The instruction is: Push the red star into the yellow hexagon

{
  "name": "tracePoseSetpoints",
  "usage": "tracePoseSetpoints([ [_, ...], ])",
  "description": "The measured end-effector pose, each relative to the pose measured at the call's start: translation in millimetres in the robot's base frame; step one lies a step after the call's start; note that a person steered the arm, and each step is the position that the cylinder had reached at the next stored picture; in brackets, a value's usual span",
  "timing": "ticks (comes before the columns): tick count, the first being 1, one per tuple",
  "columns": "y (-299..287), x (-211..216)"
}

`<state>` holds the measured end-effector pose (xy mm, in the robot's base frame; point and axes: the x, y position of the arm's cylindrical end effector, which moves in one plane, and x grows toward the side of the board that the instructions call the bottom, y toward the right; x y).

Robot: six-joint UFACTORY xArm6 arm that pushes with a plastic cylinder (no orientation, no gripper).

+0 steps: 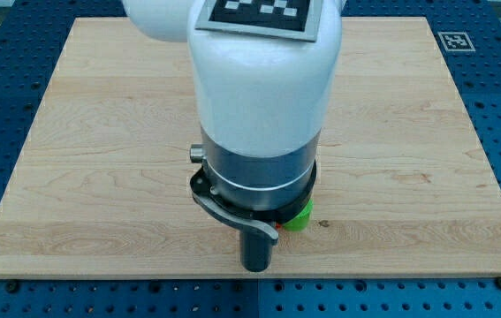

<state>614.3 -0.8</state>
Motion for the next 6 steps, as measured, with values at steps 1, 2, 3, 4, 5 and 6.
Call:
tracePoseSetpoints([
  [1, -3.7, -10.1],
  [2, -3.7, -26.6],
  [3, -3.1, -38.1],
  [4, -3.1, -47.9],
  [5, -3.1, -57.1],
  [6, -3.1, -66.4],
])
